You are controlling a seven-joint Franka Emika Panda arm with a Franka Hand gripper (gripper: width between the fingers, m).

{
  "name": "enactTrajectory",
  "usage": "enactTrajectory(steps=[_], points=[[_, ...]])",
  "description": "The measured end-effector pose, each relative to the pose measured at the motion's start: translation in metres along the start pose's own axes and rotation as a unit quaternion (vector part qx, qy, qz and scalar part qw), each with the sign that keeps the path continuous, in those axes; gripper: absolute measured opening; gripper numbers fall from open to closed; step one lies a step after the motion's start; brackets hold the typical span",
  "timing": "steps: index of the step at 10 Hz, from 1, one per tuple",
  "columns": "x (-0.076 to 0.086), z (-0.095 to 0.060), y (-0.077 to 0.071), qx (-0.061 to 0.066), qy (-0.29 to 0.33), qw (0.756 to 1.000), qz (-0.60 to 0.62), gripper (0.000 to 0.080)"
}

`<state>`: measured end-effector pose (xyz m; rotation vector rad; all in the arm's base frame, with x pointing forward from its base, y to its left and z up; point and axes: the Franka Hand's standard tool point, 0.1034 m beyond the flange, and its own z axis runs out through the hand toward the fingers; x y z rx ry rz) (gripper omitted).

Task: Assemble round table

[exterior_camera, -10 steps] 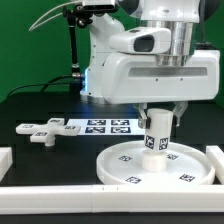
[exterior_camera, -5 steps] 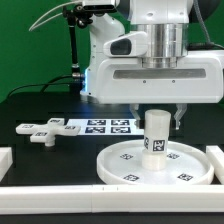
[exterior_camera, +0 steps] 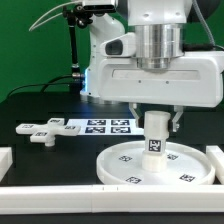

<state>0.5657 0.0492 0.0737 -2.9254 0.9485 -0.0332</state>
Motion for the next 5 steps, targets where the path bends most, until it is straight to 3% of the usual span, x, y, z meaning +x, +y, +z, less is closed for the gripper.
enactTrajectory(steps=[1, 5], points=[[0.0004, 0.0008, 0.0013, 0.016, -0.005, 0.997, 0.071, 0.0414], [0.0, 0.0022, 0.0016, 0.048, -0.029, 0.958, 0.28, 0.0414]])
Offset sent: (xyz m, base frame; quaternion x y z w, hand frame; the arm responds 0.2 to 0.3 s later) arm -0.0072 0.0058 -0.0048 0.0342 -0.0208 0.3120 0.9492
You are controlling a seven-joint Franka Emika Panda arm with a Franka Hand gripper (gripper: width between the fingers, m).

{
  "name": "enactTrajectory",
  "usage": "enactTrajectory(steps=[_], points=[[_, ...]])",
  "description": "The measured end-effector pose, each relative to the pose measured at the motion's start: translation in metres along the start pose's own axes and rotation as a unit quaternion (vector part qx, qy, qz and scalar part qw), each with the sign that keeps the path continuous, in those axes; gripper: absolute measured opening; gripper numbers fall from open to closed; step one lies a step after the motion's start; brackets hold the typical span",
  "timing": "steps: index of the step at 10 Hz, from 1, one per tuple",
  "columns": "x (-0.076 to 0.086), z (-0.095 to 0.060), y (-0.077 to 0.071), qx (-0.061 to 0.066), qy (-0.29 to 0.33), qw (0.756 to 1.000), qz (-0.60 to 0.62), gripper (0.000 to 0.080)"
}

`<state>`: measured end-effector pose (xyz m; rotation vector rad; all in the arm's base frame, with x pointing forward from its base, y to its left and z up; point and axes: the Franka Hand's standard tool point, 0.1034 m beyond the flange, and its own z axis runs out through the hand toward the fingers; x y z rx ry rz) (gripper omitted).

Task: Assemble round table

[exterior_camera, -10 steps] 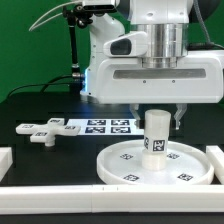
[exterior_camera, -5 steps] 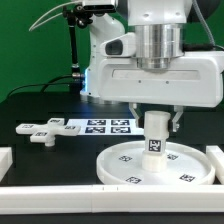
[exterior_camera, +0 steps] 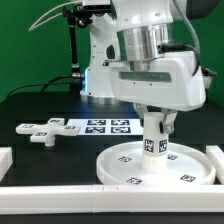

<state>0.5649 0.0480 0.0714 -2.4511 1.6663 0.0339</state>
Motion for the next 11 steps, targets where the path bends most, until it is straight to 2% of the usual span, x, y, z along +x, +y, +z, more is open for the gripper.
enactTrajectory(steps=[1, 3, 6, 7, 8, 9, 11], points=[[0.001, 0.0, 0.0, 0.006, -0.011, 0.998, 0.065, 0.0414], [-0.001, 0.0, 0.0, 0.006, -0.018, 0.992, 0.122, 0.0414], [-0.001, 0.0, 0.0, 0.004, -0.017, 0.995, 0.096, 0.0414], [-0.001, 0.0, -0.002, -0.001, -0.017, 0.999, 0.043, 0.0605], [-0.003, -0.002, -0.006, -0.004, -0.008, 1.0, 0.0, 0.0605], [-0.007, -0.003, -0.01, -0.007, 0.0, 0.999, -0.052, 0.064], [-0.006, -0.002, -0.009, -0.007, -0.002, 0.992, -0.127, 0.0648]])
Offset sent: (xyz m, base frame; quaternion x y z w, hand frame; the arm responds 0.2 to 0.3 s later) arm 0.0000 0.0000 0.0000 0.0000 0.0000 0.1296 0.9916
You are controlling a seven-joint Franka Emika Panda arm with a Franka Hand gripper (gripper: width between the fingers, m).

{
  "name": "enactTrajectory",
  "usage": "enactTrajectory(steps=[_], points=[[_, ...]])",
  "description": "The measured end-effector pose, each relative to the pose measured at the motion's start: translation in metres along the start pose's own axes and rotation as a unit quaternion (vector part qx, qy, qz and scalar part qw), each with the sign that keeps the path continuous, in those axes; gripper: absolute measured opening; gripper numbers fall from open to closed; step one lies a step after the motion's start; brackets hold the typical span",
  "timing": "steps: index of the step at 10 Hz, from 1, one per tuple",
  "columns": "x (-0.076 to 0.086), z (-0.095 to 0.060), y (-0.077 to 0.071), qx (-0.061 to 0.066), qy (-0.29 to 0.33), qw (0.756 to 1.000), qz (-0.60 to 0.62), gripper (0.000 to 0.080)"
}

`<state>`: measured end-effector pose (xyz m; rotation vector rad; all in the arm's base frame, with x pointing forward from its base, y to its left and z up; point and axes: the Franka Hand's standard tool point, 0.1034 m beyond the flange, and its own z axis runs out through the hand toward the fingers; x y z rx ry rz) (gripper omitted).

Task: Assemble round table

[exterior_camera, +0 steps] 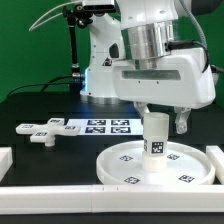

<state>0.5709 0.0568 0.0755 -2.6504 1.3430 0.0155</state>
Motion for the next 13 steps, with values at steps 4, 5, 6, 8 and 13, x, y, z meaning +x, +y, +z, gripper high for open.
enactTrajectory(steps=[4, 5, 6, 8, 13], points=[[0.0011, -0.0003, 0.0005, -0.002, 0.001, 0.988, -0.151, 0.0649], [0.0066, -0.0028, 0.0008, -0.012, 0.01, 0.971, -0.238, 0.0649], [0.0082, -0.0041, -0.0003, -0.015, 0.014, 0.956, -0.293, 0.0649], [0.007, -0.0063, -0.0048, -0.026, 0.018, 0.925, -0.379, 0.0649], [0.0095, -0.0057, -0.0022, -0.029, 0.014, 0.858, -0.513, 0.0649]])
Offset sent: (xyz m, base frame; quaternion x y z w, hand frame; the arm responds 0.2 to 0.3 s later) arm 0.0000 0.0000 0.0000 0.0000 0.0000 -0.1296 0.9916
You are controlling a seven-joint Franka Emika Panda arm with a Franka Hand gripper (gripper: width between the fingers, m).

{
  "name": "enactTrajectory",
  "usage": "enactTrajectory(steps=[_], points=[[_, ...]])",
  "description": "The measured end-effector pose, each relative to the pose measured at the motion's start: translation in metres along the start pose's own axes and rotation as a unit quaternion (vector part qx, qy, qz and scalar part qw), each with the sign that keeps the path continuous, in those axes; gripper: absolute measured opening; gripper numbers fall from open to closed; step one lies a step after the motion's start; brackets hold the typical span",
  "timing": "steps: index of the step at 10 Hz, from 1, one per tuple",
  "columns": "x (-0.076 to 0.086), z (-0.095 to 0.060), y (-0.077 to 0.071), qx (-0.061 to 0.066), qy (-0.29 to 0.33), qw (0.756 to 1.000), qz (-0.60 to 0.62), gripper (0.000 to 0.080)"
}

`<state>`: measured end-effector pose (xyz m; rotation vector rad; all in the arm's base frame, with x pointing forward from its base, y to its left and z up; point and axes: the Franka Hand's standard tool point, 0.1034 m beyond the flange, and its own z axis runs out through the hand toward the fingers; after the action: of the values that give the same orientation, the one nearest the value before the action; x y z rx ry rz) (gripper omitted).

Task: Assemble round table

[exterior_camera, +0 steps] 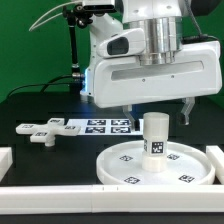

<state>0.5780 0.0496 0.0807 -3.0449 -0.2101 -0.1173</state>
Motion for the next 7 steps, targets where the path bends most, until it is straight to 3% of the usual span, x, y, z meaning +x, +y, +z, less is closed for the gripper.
enactTrajectory(steps=[1, 2, 5, 7], points=[[0.001, 0.0, 0.0, -0.004, 0.0, 0.999, -0.041, 0.0649], [0.002, -0.001, -0.003, -0.016, 0.0, 0.996, -0.093, 0.0649], [0.004, 0.0, -0.009, -0.037, -0.01, 0.963, -0.266, 0.0649], [0.005, -0.002, -0.009, -0.042, -0.013, 0.943, -0.329, 0.0649]])
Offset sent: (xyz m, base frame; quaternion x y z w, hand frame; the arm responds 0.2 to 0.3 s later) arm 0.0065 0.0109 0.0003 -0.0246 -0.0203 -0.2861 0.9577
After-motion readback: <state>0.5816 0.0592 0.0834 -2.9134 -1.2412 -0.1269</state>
